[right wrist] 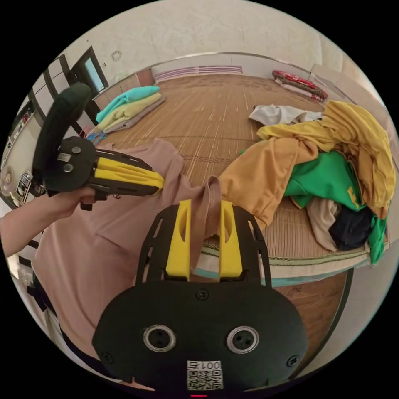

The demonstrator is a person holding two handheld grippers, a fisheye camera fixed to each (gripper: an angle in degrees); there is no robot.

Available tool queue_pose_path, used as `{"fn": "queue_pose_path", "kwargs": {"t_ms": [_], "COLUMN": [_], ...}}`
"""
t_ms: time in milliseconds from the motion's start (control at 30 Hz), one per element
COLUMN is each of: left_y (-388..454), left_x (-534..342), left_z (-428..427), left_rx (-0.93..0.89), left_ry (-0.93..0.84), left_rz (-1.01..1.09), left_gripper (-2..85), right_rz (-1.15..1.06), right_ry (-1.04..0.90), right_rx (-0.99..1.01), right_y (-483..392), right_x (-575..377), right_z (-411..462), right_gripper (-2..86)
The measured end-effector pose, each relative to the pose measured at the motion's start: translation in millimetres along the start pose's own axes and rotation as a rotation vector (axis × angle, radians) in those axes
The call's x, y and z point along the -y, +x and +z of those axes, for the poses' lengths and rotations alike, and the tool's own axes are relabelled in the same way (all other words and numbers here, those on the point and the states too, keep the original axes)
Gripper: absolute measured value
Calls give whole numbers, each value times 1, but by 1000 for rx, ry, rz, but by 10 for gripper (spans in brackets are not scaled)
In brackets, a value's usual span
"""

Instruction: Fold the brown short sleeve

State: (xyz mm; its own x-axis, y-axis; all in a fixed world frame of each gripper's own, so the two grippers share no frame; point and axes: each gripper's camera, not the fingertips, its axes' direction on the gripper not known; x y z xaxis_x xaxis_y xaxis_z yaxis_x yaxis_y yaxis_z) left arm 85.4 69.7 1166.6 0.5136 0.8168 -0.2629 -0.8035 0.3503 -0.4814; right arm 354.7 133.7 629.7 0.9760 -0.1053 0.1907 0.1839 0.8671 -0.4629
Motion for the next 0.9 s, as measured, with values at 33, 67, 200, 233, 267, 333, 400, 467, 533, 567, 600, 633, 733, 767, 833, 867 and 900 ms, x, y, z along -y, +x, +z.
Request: {"fn": "queue_pose_path", "kwargs": {"t_ms": [33, 67, 200, 233, 267, 333, 400, 467, 533, 567, 600, 633, 733, 767, 833, 867, 900], "left_y": [-3, -4, -10, -12, -13, -17, -18, -19, -23, -24, -28, -32, -38, -38, -42, -43, -47], "left_x": [2, 3, 13, 16, 18, 25, 29, 32, 33, 33, 32, 30, 28, 27, 26, 26, 25], "left_z": [3, 4, 13, 15, 17, 21, 24, 26, 29, 29, 30, 31, 33, 34, 35, 35, 35], "left_rx": [-6, -8, -7, -6, -6, -1, 6, 14, 14, 12, 3, -10, -24, -24, -28, -33, -46], "left_ry": [5, 7, 4, -2, -6, -17, -22, -23, -11, -5, 8, 23, 55, 59, 72, 74, 75], "left_rz": [-2, -2, -3, -11, -16, -30, -31, -25, -13, -10, -19, -35, -44, -41, -42, -46, -61], "left_gripper": [-9, -9, -9, -9, -9, -9, -9, -9, -9, -9, -9, -9, -9, -9, -9, -9, -10], "right_rz": [12, 13, 98, 116, 123, 138, 147, 144, 97, 71, 3, -66, -217, -241, -307, -323, -354], "right_ry": [9, 15, 91, 110, 119, 127, 147, 170, 224, 236, 249, 245, 203, 197, 189, 196, 214], "right_rx": [-30, -31, -64, -67, -69, -68, -81, -82, -75, -79, -104, -154, -281, -297, -315, -307, -278], "right_y": [-3, -4, -11, -13, -15, -21, -28, -37, -57, -63, -78, -94, -130, -136, -155, -159, -166], "right_x": [0, 0, -5, -6, -6, -6, -6, -5, -1, 0, 2, 4, 7, 7, 4, 4, 2], "right_z": [0, -1, -18, -24, -27, -36, -43, -50, -62, -64, -68, -68, -59, -57, -53, -53, -55], "right_gripper": [61, 55, 28, 25, 23, 20, 19, 18, 18, 18, 18, 17, 17, 17, 18, 18, 18]}}
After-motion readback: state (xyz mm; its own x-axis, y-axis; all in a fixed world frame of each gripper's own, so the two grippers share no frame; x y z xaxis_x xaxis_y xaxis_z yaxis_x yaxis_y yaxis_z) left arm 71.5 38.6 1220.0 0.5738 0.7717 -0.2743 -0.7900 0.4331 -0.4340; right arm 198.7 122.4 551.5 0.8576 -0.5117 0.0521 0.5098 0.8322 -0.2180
